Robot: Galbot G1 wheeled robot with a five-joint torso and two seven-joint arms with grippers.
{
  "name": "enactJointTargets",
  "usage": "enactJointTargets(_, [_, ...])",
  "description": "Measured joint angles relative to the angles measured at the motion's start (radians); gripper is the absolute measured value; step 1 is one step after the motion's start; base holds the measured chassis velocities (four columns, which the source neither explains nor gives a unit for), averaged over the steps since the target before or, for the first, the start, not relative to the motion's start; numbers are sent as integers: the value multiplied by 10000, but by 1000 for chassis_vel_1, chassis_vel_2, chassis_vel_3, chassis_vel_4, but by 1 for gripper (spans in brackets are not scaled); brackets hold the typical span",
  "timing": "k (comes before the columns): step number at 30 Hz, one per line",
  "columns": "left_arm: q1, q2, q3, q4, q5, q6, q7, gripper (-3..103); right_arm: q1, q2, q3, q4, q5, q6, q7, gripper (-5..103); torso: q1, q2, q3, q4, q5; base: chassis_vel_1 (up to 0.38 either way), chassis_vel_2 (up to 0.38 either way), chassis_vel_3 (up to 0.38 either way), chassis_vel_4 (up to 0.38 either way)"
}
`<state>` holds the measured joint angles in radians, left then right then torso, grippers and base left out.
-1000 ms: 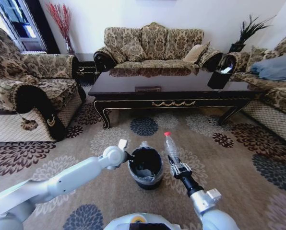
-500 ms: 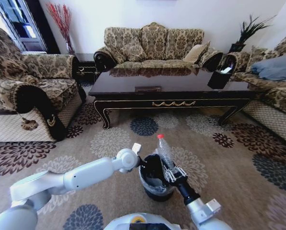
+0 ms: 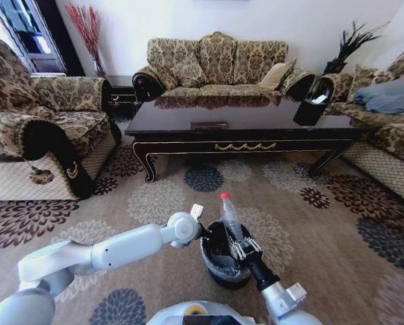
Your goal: Move to the front of the table and pick up the trash from the floor, then place it into the trash bin.
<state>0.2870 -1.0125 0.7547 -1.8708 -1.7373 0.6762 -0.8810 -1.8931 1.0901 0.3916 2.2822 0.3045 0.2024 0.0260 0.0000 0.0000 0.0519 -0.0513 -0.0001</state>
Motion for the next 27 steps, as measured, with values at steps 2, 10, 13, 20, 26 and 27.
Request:
enactJointTargets(2, [41,11,-22,0,20,-9,0,2,-16,42,-34,1,-49,-16,36,27,0,0,0,0,0,0,0,0,0])
enactJointTargets(10, [119,147,-102,-121,63,-30,-12,2,35,-15,-109,-39,-29,-50,130,59,0,0,0,-1,0,0,0,0,0])
enactJointTargets(13, [140,183,-130,-119,66,-31,-13,2,30,-14,-143,-39,-29,-52,129,65,0,0,0,-1,1,0,0,0,0])
enactJointTargets(20, [347,215,-270,-104,180,-39,27,2,48,16,-162,-122,-32,-53,113,96,0,0,0,-1,1,0,0,0,0])
enactJointTargets(26, [791,350,-591,-66,495,-41,71,2,88,125,-169,-151,-13,-57,114,100,0,0,0,-2,0,0,0,0,0])
enactJointTargets(27, [874,485,-723,-93,566,-42,85,2,102,117,-136,-152,15,-58,118,100,0,0,0,-1,0,0,0,0,0])
